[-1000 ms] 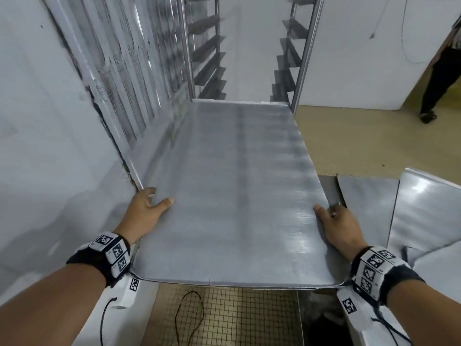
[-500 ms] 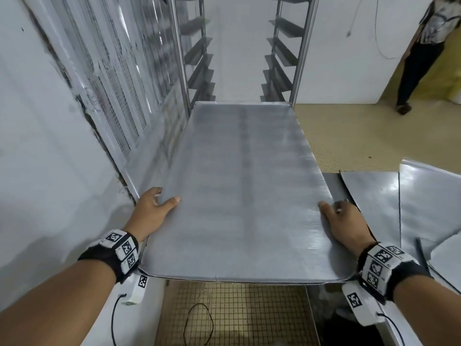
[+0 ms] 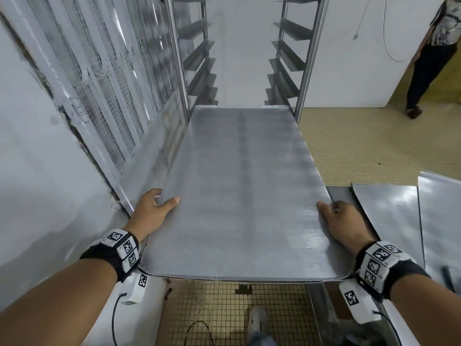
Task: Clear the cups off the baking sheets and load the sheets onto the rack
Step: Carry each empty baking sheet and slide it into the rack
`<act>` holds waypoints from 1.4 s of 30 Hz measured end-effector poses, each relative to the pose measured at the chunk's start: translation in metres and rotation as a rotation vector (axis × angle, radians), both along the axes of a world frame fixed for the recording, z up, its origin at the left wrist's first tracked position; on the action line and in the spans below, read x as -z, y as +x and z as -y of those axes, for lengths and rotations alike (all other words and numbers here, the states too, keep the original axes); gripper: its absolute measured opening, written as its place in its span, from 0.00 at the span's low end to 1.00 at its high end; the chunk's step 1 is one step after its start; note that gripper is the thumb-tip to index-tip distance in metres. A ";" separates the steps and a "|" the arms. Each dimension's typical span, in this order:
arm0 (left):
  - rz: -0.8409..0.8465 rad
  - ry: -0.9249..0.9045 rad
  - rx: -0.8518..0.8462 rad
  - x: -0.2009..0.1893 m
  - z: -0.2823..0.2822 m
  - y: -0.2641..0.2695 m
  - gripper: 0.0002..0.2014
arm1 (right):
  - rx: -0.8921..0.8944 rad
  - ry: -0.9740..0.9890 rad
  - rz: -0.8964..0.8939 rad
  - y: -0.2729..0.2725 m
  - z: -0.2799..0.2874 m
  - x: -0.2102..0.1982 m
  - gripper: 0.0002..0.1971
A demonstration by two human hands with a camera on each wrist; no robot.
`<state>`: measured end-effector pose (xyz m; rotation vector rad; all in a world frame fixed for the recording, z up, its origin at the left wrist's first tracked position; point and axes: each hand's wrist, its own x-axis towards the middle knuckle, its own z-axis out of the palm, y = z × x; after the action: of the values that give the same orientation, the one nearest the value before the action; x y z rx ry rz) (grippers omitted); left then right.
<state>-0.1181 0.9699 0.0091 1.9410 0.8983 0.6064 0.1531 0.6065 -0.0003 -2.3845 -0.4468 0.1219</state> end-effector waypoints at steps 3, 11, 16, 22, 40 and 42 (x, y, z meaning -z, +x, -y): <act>-0.038 -0.023 -0.015 0.007 -0.020 0.025 0.22 | -0.007 -0.035 -0.013 0.026 -0.017 0.005 0.23; -0.110 -0.029 -0.068 0.023 -0.067 0.105 0.28 | -0.010 -0.044 -0.108 0.111 -0.061 0.012 0.26; -0.209 0.030 -0.085 0.020 -0.091 0.152 0.26 | 0.001 -0.078 -0.163 0.152 -0.092 0.003 0.22; -0.314 0.065 -0.095 0.018 -0.116 0.194 0.32 | -0.011 -0.114 -0.178 0.202 -0.123 0.006 0.30; -0.299 0.034 -0.064 0.015 -0.197 0.262 0.34 | 0.014 -0.145 -0.204 0.256 -0.195 -0.004 0.29; -0.281 0.020 -0.060 0.017 -0.202 0.267 0.29 | -0.003 -0.137 -0.207 0.256 -0.195 -0.003 0.28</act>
<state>0.1484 1.1719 -0.0079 2.0555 1.1307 0.3821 0.4092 0.8017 0.0031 -2.4719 -0.3529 0.4087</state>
